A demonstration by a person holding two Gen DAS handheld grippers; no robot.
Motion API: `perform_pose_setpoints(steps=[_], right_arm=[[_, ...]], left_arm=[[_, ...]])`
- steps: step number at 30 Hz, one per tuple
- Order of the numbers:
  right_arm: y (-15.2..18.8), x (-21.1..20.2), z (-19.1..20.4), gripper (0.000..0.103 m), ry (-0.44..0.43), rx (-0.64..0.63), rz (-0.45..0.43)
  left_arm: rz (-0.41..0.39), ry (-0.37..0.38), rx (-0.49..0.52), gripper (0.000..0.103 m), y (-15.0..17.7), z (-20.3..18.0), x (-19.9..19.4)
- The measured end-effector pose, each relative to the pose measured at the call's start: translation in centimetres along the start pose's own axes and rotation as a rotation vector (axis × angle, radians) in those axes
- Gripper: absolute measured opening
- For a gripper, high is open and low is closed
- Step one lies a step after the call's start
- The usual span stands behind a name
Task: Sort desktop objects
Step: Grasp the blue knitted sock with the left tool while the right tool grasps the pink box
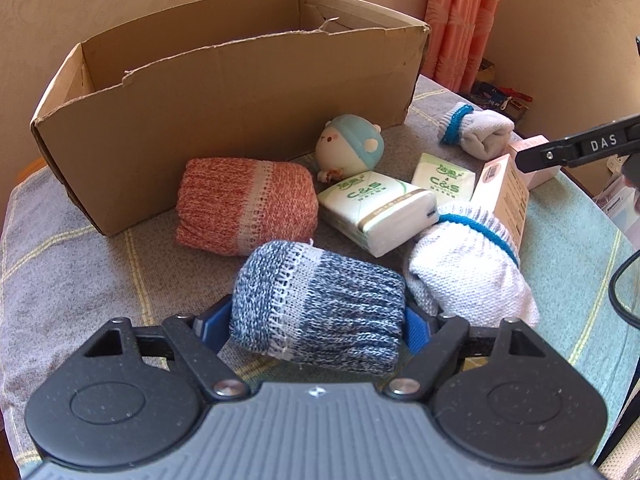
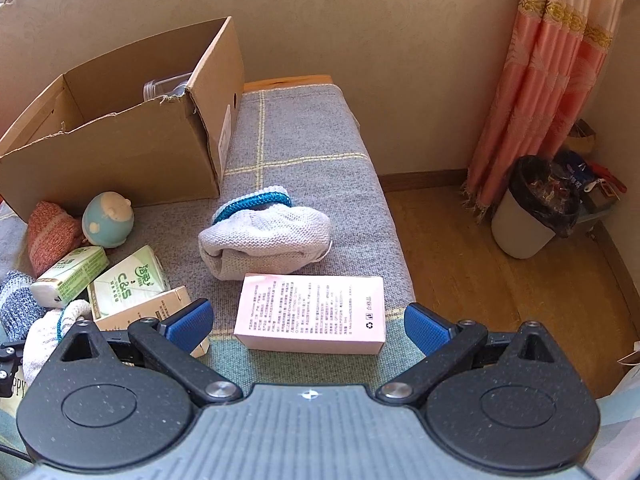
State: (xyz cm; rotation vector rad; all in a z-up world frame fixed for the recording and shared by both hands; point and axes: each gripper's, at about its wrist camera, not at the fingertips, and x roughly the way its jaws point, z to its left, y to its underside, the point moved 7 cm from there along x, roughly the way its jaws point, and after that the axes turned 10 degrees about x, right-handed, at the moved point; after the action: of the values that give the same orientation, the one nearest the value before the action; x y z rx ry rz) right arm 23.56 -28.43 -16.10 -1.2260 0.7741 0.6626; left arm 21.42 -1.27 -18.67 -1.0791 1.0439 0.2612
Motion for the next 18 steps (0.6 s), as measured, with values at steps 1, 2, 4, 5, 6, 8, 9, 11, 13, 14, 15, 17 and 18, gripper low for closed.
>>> perform_pose_setpoints(steps=[1, 2, 4, 5, 6, 8, 9, 11, 13, 14, 15, 17, 18], right_arm=[[-0.1, 0.3, 0.1, 0.103, 0.004, -0.004, 0.002], [-0.1, 0.5, 0.1, 0.102, 0.009, -0.008, 0.002], [-0.1, 0.9, 0.2, 0.102, 0.018, -0.015, 0.007], [-0.1, 1.1, 0.2, 0.1, 0.021, -0.012, 0.011], [-0.1, 1.1, 0.2, 0.099, 0.02, -0.01, 0.014], [0.0, 1.2, 0.1, 0.097, 0.019, -0.01, 0.018], [0.1, 1.3, 0.1, 0.095, 0.023, -0.012, 0.023], [0.4, 1.5, 0.1, 0.087, 0.03, -0.02, 0.04], [0.5, 1.5, 0.2, 0.086, 0.031, -0.027, 0.039], [0.6, 1.4, 0.2, 0.086, 0.025, -0.032, 0.043], [0.6, 1.4, 0.3, 0.086, 0.022, -0.035, 0.045], [0.7, 1.2, 0.3, 0.085, 0.022, -0.041, 0.046], [0.7, 1.0, 0.4, 0.085, 0.02, -0.045, 0.044]], left_arm=[[-0.002, 0.0, 0.0, 0.082, 0.0, 0.0, 0.0], [-0.004, 0.0, 0.001, 0.082, 0.0, 0.0, 0.0], [-0.008, -0.003, 0.007, 0.082, -0.1, -0.2, 0.1], [-0.009, -0.004, 0.013, 0.083, -0.1, -0.2, 0.1], [-0.009, -0.004, 0.021, 0.083, -0.1, -0.3, 0.2], [-0.009, 0.0, 0.024, 0.083, -0.2, -0.2, 0.3], [-0.008, 0.003, 0.022, 0.082, -0.2, -0.1, 0.3], [-0.009, 0.004, 0.027, 0.082, -0.1, -0.2, 0.3], [-0.01, 0.006, 0.035, 0.08, -0.1, -0.3, 0.3], [-0.01, 0.007, 0.039, 0.079, -0.1, -0.3, 0.2], [-0.009, 0.008, 0.042, 0.078, -0.1, -0.3, 0.2], [-0.009, 0.013, 0.039, 0.077, 0.0, -0.3, 0.0], [-0.008, 0.016, 0.036, 0.076, 0.0, -0.3, -0.1]])
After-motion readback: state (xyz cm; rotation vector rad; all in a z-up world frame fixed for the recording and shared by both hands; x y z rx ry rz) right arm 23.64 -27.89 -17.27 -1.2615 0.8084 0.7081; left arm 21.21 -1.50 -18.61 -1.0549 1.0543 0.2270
